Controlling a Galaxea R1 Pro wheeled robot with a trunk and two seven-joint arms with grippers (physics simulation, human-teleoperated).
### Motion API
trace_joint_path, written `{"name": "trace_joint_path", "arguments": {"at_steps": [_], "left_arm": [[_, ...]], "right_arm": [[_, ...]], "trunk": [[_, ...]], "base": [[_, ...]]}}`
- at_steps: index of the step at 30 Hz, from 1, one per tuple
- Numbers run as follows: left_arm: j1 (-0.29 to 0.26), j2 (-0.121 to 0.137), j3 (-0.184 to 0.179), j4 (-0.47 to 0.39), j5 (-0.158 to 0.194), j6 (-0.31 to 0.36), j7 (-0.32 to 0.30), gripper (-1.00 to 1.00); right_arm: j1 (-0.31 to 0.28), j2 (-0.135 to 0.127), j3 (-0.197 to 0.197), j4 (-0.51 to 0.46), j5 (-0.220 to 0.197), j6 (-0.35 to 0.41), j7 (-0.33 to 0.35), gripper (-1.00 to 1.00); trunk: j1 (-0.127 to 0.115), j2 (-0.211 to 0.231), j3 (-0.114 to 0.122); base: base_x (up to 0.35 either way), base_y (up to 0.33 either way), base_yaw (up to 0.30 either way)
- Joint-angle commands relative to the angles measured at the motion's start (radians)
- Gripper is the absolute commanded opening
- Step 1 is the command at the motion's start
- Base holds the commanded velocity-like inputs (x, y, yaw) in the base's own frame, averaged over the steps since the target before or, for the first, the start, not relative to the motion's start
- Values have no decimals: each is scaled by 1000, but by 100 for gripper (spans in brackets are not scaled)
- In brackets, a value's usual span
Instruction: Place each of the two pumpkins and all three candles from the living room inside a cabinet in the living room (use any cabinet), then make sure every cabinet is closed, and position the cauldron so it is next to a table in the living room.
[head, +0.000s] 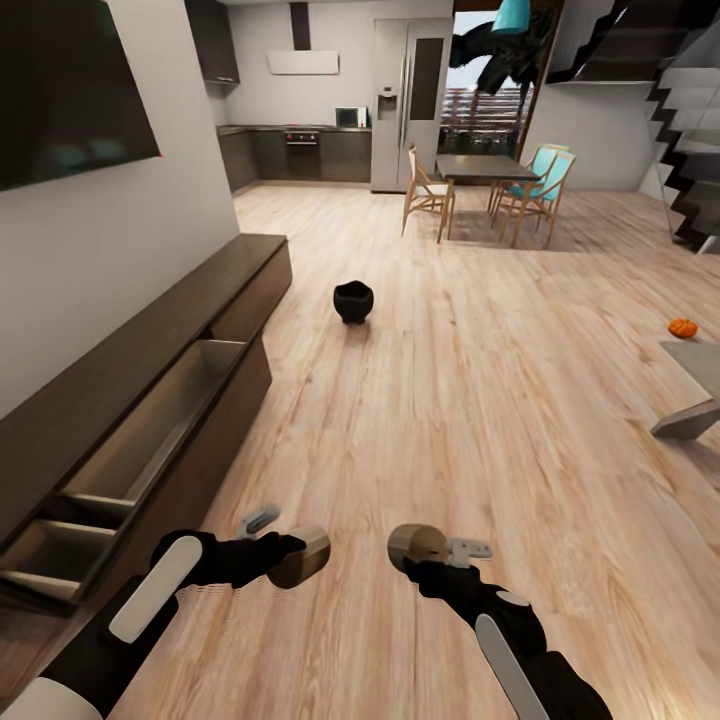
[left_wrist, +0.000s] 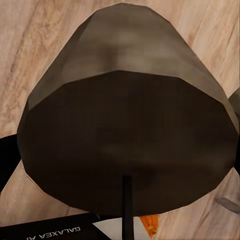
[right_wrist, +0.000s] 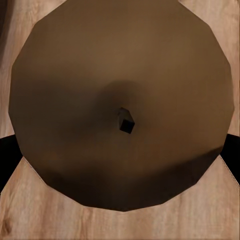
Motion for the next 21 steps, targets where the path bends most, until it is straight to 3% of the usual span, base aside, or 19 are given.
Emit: {"name": "trace_joint_path", "arguments": {"at_steps": [1,21], "left_arm": [[-1,1,-2,-1,15,-2,9,-100],[-1,1,-2,-1,14,-2,9,-100]], "right_arm": [[-1,-1,3,-2,-11,2,-9,-100],[-1,-1,3,-2,-11,0,-9,-100]], "trunk": [[0,0,-1],[0,0,-1]], "base": [[330,0,0],[331,0,0]]}}
